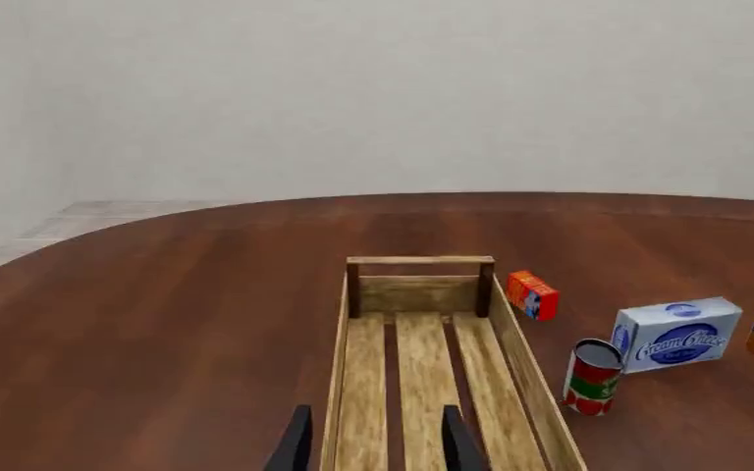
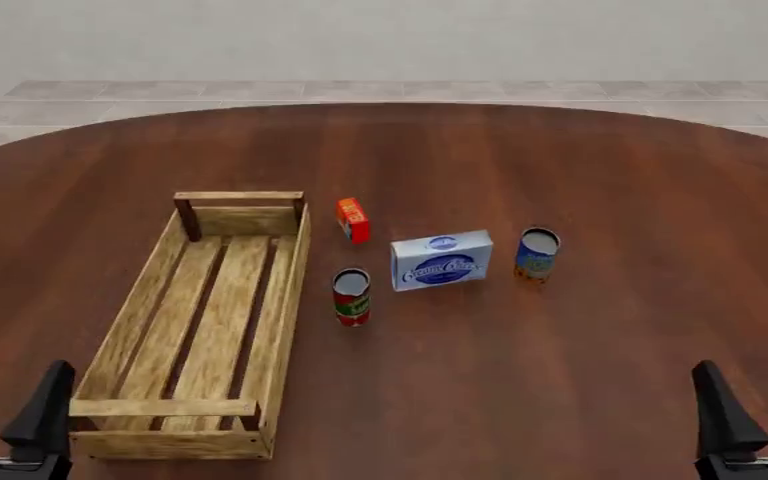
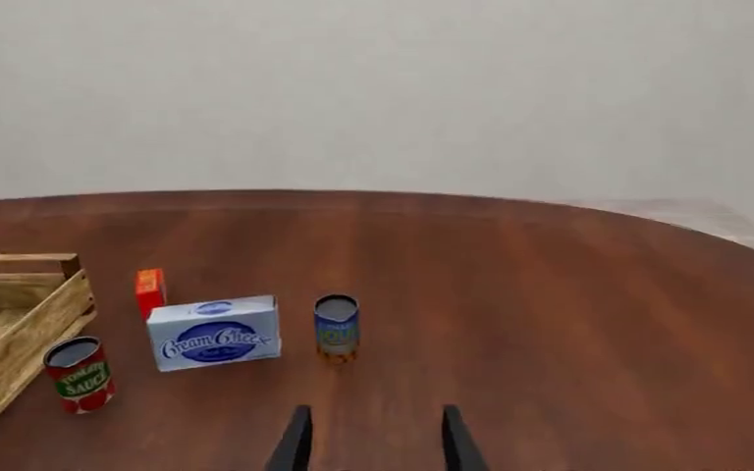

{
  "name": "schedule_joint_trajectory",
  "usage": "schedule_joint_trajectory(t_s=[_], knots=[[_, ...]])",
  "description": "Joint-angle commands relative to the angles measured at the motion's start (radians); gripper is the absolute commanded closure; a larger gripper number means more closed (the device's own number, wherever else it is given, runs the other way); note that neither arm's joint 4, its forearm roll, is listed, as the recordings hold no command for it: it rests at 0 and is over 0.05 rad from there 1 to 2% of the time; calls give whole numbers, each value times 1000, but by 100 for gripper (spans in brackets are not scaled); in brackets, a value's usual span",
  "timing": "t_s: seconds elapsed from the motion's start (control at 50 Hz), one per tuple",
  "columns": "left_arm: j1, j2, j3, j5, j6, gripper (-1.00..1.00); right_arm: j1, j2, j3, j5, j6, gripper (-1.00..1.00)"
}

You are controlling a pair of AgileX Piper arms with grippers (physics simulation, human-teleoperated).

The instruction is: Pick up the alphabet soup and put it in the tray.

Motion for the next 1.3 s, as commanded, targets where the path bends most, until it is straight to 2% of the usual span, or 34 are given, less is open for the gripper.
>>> schedule_joint_trajectory(t_s=[0.02, 0.08, 0.14, 0.16, 0.2, 0.22, 0.26, 0.32, 0.38, 0.42, 0.5, 0.6, 0.64, 0.7, 0.74, 0.78, 0.86, 0.92, 0.98, 1.12, 1.16, 1.2, 1.3], knots=[[0, 4, -3, -1, 0, -100, -9, 47, -9, -14, 15, -100], [0, 4, -3, -1, 0, -100, -11, 27, -29, 20, -2, -100], [0, 4, -3, -1, 0, -100, -25, 56, -32, 11, -5, -100], [0, 4, -3, -1, 0, -100, -26, 60, -34, 11, 7, -100], [0, 4, -3, -1, 0, -100, 33, 91, -36, 4, 109, -100], [0, 4, -3, -1, 0, -100, 30, 136, -37, -20, 109, -100], [0, 4, -3, -1, 0, -100, 10, 173, -61, -24, 74, -100], [0, 4, -3, -1, 0, -100, 18, 169, -87, 0, 82, -100], [0, 4, -3, -1, 0, -100, 14, 227, -136, 12, 67, -100], [0, 4, -3, -1, 0, -100, 28, 283, -174, 24, 85, -100], [0, 4, -3, -1, 0, -100, 52, 351, -251, 48, 43, -100], [0, 4, -3, -1, 0, -100, 71, 421, -320, 58, 54, -100], [0, 4, -3, -1, 0, -100, 74, 476, -357, 58, -2, -100], [0, 4, -3, -1, 0, -100, 98, 530, -415, 75, -7, -100], [0, 4, -3, -1, 0, -100, 106, 571, -456, 91, 17, -100], [0, 4, -3, -1, 0, -100, 117, 606, -484, 104, -1, -100], [0, 4, -3, -1, 0, -100, 112, 636, -522, 117, -1, -100], [0, 4, -3, -1, 0, -100, 107, 741, -597, 142, -8, -100], [0, 4, -3, -1, 0, -100, 114, 782, -635, 158, -20, -100], [0, 4, -3, -1, 0, -100, 130, 937, -776, 241, -49, -100], [0, 4, -3, -1, 0, -100, 126, 990, -824, 273, -37, -100], [0, 4, -3, -1, 0, -100, 137, 1019, -852, 291, -54, -100], [0, 4, -3, -1, 0, -100, 136, 1074, -933, 336, -51, -100]])
